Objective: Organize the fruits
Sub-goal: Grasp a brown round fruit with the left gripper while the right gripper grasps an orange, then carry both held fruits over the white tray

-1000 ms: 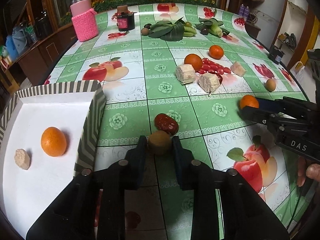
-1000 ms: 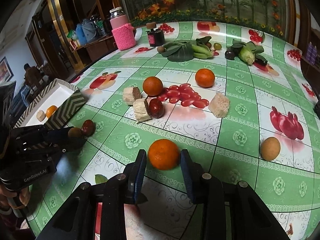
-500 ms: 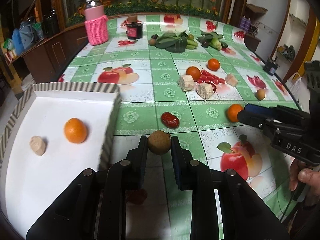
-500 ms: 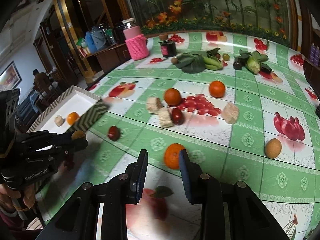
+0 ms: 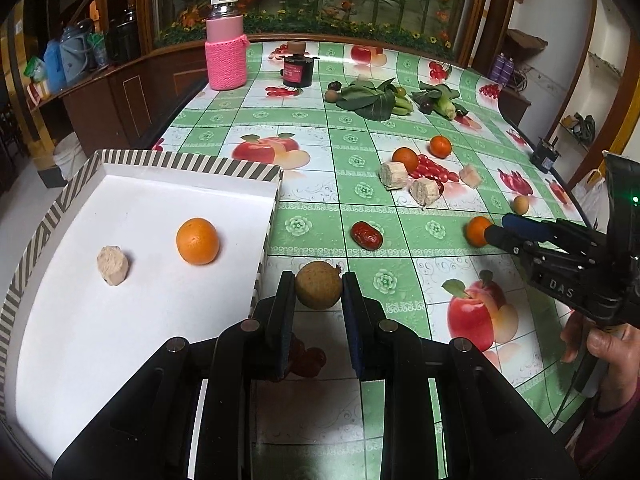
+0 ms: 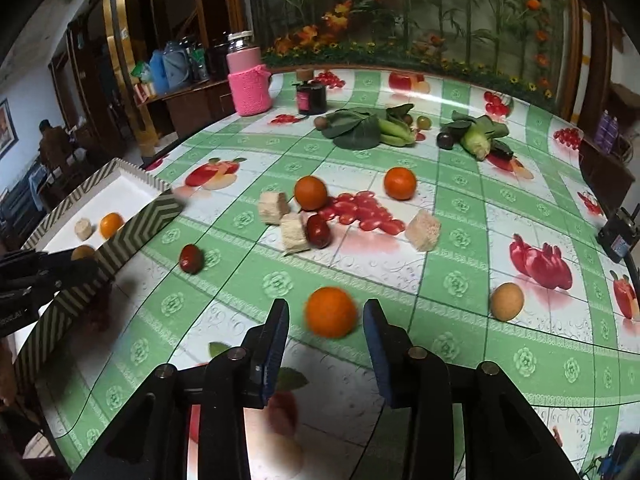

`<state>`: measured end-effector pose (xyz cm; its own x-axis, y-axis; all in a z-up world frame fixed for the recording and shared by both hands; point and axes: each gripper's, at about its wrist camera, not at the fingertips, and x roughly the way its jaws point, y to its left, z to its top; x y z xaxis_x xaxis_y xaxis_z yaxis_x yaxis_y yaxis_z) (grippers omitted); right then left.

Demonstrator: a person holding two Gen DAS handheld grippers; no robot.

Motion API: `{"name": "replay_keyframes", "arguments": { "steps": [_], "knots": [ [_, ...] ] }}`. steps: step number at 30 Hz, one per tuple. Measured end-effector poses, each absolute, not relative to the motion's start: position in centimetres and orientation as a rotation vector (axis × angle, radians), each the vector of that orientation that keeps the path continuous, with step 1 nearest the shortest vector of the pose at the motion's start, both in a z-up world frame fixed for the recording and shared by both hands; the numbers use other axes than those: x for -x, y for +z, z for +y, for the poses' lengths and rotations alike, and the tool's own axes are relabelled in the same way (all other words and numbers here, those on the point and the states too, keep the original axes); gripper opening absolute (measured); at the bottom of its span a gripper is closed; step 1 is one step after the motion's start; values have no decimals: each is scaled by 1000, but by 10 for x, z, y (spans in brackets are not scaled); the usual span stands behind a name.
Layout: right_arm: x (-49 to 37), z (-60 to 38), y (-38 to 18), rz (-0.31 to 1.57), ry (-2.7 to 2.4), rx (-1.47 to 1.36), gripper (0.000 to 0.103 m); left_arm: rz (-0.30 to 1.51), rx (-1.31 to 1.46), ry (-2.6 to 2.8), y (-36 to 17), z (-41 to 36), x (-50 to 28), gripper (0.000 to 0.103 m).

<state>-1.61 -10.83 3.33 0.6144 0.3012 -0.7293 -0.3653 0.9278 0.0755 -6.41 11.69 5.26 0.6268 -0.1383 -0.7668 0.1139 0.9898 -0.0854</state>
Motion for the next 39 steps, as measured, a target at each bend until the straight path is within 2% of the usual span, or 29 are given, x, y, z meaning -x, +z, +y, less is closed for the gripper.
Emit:
{"name": "replay_keyframes", "arguments": {
  "steps": [6, 8, 11, 17, 26, 39],
  "knots": [
    [0, -107, 19, 876, 435, 71, 38, 890, 29, -149, 54, 116, 66, 22],
    [-4, -111, 15, 891, 459, 19, 32, 890, 37, -145, 55, 119, 66, 22],
    [-4, -115, 12, 894, 468, -16, 30, 885, 47, -135, 57, 123, 67, 22],
    [10, -101, 33, 846, 512, -11, 30, 867, 73, -103, 67, 143, 75, 22],
    [30, -32, 67, 792, 714, 1, 30, 845, 103, 4, 80, 194, 91, 22],
    [37, 77, 66, 820, 902, 106, 29, 908, 170, 108, 59, 254, 106, 23]
  ]
}}
